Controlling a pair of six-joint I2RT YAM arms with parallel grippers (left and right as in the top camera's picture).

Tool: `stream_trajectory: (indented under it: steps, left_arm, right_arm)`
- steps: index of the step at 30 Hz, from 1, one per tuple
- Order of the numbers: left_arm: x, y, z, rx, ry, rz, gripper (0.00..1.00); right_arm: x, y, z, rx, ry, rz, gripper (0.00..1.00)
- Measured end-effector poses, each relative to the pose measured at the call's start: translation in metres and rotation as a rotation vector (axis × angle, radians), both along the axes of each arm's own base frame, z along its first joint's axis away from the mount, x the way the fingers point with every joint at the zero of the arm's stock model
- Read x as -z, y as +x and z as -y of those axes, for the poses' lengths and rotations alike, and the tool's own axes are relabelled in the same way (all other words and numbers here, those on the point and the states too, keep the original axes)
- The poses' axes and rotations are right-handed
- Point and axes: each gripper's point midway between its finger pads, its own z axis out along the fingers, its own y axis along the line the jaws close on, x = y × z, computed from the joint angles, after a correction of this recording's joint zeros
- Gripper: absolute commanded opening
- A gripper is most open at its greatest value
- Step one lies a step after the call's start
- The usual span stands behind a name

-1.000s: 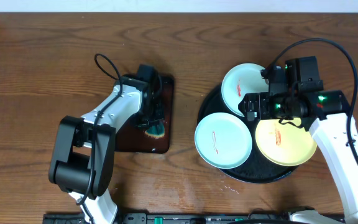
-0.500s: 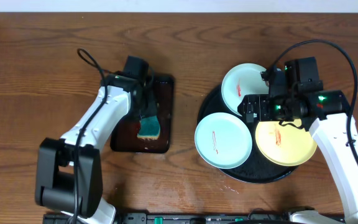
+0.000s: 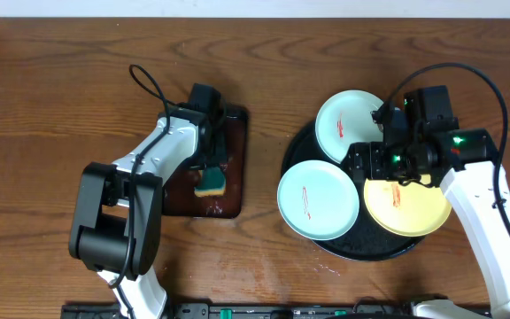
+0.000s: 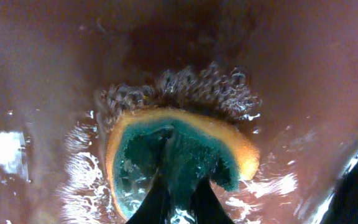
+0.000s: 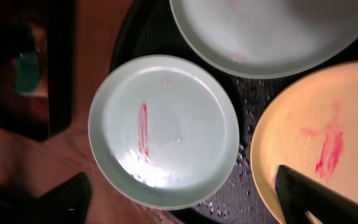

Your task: Clean dirty plates on tray and stack at the side

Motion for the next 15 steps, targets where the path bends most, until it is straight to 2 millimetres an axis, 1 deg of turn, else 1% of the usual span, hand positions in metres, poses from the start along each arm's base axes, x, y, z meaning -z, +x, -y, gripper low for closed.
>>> stream_trajectory:
  steps: [2,3,5,6,8,9,10,12,15]
  left_arm:
    - [-0.001,-0.001,-0.001,0.000,0.003,-0.006,0.08]
    - [-0.002,-0.001,-0.001,0.000,0.006,-0.010,0.15]
    - [-0.005,-0.003,-0.001,0.009,0.011,-0.022,0.46]
    - [-0.008,-0.004,-0.001,0.007,0.009,-0.029,0.49]
    - [-0.015,-0.006,-0.001,0.001,0.008,-0.036,0.54]
    - [-0.021,-0.010,-0.002,0.004,0.011,-0.041,0.54]
    - [-0.026,-0.013,-0.002,0.003,0.010,-0.041,0.55]
    - [-0.040,-0.019,-0.004,0.005,0.010,-0.041,0.55]
    - [-0.059,-0.027,-0.006,0.005,0.008,-0.032,0.55]
  right_arm:
    - [0.002,-0.002,0.000,0.000,0.000,-0.011,0.80]
    - [0.003,-0.003,0.000,-0.001,-0.001,-0.015,0.79]
    - [0.008,-0.005,0.000,-0.001,-0.001,-0.023,0.78]
    - [0.012,-0.006,0.000,-0.002,-0.001,-0.026,0.78]
    - [0.021,-0.006,0.000,-0.002,0.000,-0.025,0.75]
    - [0.027,-0.005,0.000,-0.003,0.002,-0.020,0.72]
    - [0.032,-0.005,0.000,-0.003,0.002,-0.018,0.70]
    - [0.041,0.001,-0.001,-0.002,0.005,0.015,0.64]
    - [0.055,0.007,-0.001,-0.003,0.008,0.052,0.62]
